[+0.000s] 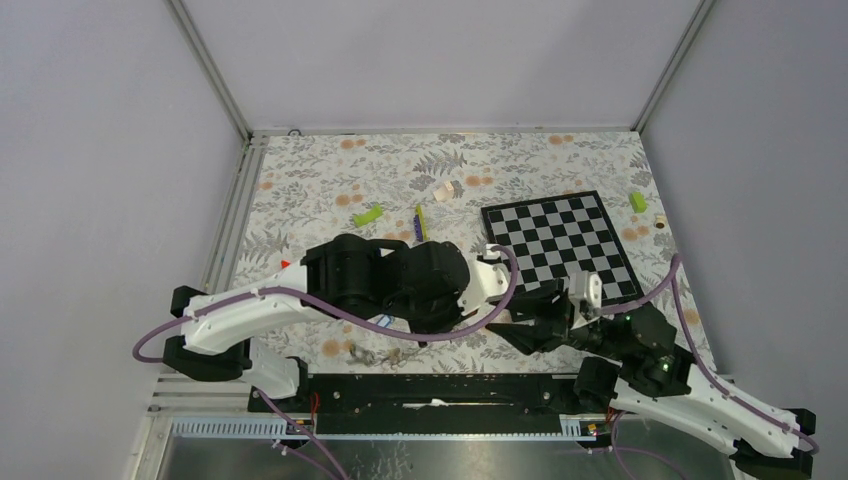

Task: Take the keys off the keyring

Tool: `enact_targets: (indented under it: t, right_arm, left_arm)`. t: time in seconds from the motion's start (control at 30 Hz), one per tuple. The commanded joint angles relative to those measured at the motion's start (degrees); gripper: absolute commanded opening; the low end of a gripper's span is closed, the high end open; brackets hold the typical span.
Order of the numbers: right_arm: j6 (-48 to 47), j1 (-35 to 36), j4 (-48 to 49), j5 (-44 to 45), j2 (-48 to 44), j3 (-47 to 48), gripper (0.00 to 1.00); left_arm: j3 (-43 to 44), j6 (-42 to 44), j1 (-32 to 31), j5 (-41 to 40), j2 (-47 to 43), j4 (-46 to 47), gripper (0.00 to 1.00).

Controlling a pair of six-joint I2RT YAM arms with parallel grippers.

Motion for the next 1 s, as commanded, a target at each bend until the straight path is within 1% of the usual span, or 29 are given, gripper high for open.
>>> enact_targets:
  t: [0.0,0.37,0.8,0.97]
  right_arm:
    - [-1.8,-0.2,3.5,-6.2,2.1,2.8,0.49]
    - [2.2,-0.2,7.2,-11.7,4.5,0.8,0.31]
    - [6.8,-0.2,11.1,-13.1,4.0,-1.9,0.25]
    - [8.2,-0.2,12.4,-12.4,4.7,-2.8,0.25]
  left_arm:
    - [2.1,1.3,0.6,1.2,0.8,4.3,0.0]
    - [0.9,1.5,3.1,1.7,1.5,7.5,0.0]
    - [1.6,0.8,3.7,1.7,2.4,9.4,0.0]
    - [1.7,1.0,3.8,1.7,2.6,9.7,0.0]
